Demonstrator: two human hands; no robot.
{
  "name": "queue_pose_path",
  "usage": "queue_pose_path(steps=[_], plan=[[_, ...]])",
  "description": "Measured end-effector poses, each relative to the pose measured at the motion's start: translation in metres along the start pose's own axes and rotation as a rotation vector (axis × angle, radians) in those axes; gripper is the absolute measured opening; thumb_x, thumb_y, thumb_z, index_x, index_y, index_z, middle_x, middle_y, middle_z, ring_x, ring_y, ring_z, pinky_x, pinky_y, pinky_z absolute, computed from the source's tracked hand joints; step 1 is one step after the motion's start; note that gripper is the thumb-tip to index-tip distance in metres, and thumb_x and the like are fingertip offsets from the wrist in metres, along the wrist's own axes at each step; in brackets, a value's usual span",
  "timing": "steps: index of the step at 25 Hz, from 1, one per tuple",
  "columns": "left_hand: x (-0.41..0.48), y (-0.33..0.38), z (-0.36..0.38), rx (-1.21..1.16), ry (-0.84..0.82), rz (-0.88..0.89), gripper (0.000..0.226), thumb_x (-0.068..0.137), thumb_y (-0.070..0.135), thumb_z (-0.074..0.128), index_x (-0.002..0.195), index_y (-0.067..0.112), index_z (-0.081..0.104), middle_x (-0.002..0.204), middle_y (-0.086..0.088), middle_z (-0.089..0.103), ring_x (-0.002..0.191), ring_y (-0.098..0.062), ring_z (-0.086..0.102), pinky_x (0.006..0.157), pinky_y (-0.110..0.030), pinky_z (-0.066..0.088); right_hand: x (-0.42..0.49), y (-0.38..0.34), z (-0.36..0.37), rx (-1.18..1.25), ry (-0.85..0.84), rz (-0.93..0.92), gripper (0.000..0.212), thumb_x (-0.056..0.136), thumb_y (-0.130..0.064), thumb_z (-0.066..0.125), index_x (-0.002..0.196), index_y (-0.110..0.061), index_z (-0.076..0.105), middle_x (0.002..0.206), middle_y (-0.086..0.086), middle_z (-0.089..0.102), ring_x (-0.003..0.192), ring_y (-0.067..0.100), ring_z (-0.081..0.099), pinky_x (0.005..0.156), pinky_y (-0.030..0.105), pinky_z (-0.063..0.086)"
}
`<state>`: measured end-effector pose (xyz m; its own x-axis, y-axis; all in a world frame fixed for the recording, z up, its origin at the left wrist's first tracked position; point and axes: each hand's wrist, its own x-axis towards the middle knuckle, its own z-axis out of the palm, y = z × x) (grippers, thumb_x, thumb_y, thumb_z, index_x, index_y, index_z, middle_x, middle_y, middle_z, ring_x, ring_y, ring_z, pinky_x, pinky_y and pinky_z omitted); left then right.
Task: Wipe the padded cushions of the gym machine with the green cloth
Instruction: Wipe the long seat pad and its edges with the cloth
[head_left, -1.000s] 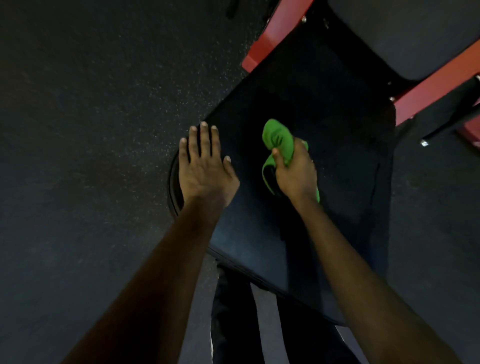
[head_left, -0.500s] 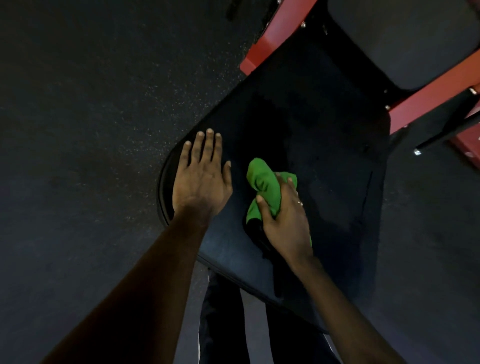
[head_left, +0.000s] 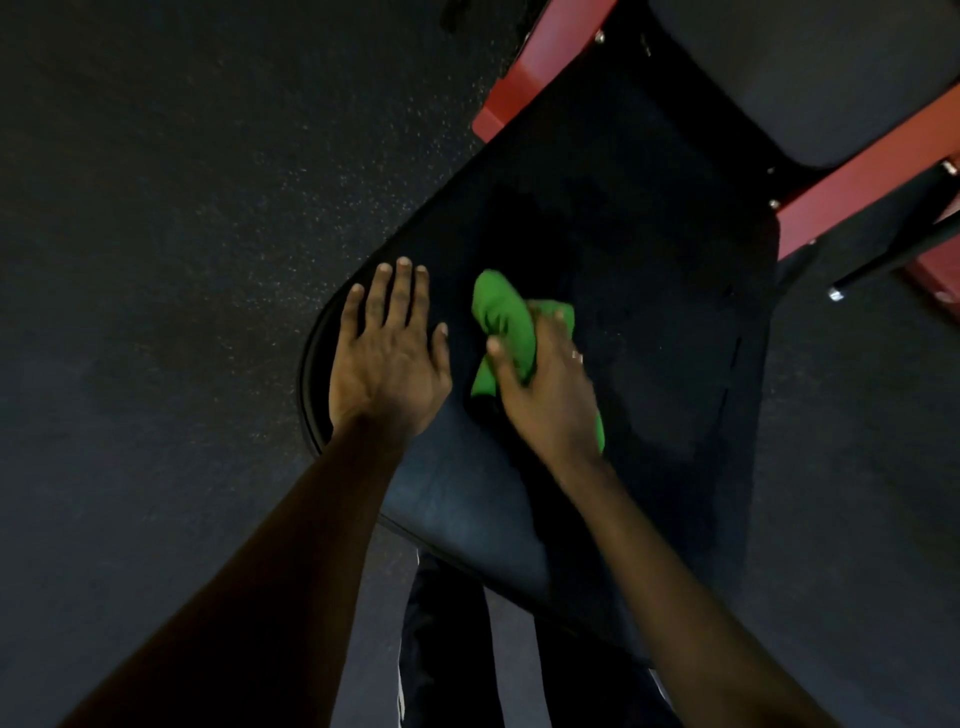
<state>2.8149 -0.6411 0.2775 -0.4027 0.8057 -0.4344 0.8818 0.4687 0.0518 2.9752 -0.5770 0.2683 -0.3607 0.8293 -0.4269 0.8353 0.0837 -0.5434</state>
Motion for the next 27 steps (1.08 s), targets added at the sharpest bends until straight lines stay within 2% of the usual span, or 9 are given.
queue_pose_path(steps=[2, 3, 7, 13, 15, 18, 21, 24, 27], plan=[[0.000, -0.001, 0.000, -0.003, -0.006, -0.004, 0.063, 0.106, 0.042, 0.014, 0.161, 0.011, 0.008, 0.169, -0.008, 0.010, 0.156, -0.023, 0.006, 0.126, -0.044, 0.008, -0.024, 0.008, 0.001, 0.009, -0.016, -0.046, 0.059, 0.101, -0.049, 0.051, 0.151, -0.019, 0.039, 0.157, 0.001, 0.043, 0.151, 0.021, 0.031, 0.117, 0.038, 0.032], [0.000, -0.001, 0.001, -0.001, -0.012, -0.002, 0.063, 0.106, 0.042, 0.014, 0.161, 0.011, 0.006, 0.169, -0.008, 0.009, 0.156, -0.023, 0.005, 0.126, -0.044, 0.007, -0.014, 0.012, 0.001, 0.008, -0.008, -0.028, 0.060, 0.101, -0.048, 0.051, 0.151, -0.017, 0.039, 0.157, 0.002, 0.043, 0.150, 0.022, 0.031, 0.119, 0.041, 0.033], [0.000, 0.000, 0.001, -0.005, -0.007, 0.003, 0.064, 0.107, 0.042, 0.013, 0.161, 0.010, 0.004, 0.169, -0.010, 0.006, 0.156, -0.024, 0.003, 0.126, -0.044, 0.007, 0.078, 0.008, 0.013, 0.008, 0.052, 0.115, 0.061, 0.096, -0.054, 0.047, 0.139, -0.011, 0.050, 0.142, 0.014, 0.055, 0.134, 0.034, 0.050, 0.107, 0.050, 0.045], [0.001, 0.001, -0.001, 0.006, -0.004, -0.007, 0.066, 0.106, 0.042, 0.014, 0.160, 0.007, 0.003, 0.168, -0.014, 0.004, 0.156, -0.024, 0.003, 0.126, -0.043, 0.008, 0.184, -0.029, 0.021, -0.016, 0.068, 0.037, 0.049, 0.093, -0.054, 0.054, 0.121, -0.014, 0.058, 0.127, 0.010, 0.061, 0.123, 0.030, 0.055, 0.101, 0.039, 0.045], [0.002, 0.002, -0.002, 0.014, -0.020, -0.007, 0.065, 0.106, 0.043, 0.013, 0.160, 0.008, 0.002, 0.168, -0.013, 0.003, 0.156, -0.024, 0.002, 0.126, -0.044, 0.007, 0.167, -0.029, 0.021, 0.002, 0.028, 0.039, 0.048, 0.095, -0.053, 0.054, 0.127, -0.017, 0.056, 0.132, 0.008, 0.060, 0.125, 0.030, 0.056, 0.098, 0.037, 0.044], [0.001, 0.002, -0.003, 0.015, -0.022, -0.007, 0.065, 0.106, 0.043, 0.013, 0.161, 0.008, 0.002, 0.168, -0.012, 0.002, 0.156, -0.023, 0.001, 0.126, -0.044, 0.006, 0.089, -0.015, 0.014, -0.014, -0.023, -0.021, 0.061, 0.099, -0.049, 0.054, 0.149, -0.017, 0.045, 0.153, 0.004, 0.048, 0.145, 0.026, 0.040, 0.111, 0.037, 0.038], [0.001, 0.002, -0.003, 0.008, -0.017, -0.009, 0.065, 0.107, 0.042, 0.015, 0.161, 0.008, 0.004, 0.168, -0.013, 0.004, 0.156, -0.024, 0.003, 0.126, -0.044, 0.007, 0.055, -0.002, 0.015, -0.024, 0.044, -0.043, 0.062, 0.100, -0.047, 0.054, 0.152, -0.015, 0.041, 0.157, 0.002, 0.044, 0.151, 0.022, 0.029, 0.115, 0.035, 0.033], [0.000, 0.002, -0.003, 0.002, -0.017, -0.005, 0.065, 0.107, 0.042, 0.015, 0.161, 0.008, 0.004, 0.168, -0.013, 0.005, 0.156, -0.024, 0.003, 0.126, -0.044, 0.007, 0.114, -0.011, 0.021, -0.053, 0.076, 0.002, 0.059, 0.099, -0.048, 0.052, 0.146, -0.013, 0.048, 0.150, 0.010, 0.051, 0.143, 0.028, 0.043, 0.112, 0.041, 0.038], [0.001, 0.002, -0.003, -0.004, -0.018, -0.008, 0.065, 0.106, 0.042, 0.016, 0.161, 0.009, 0.003, 0.168, -0.013, 0.004, 0.156, -0.024, 0.002, 0.126, -0.044, 0.006, 0.183, -0.038, 0.023, -0.040, 0.090, 0.116, 0.048, 0.095, -0.051, 0.054, 0.126, -0.015, 0.057, 0.130, 0.010, 0.061, 0.125, 0.031, 0.057, 0.101, 0.039, 0.046]])
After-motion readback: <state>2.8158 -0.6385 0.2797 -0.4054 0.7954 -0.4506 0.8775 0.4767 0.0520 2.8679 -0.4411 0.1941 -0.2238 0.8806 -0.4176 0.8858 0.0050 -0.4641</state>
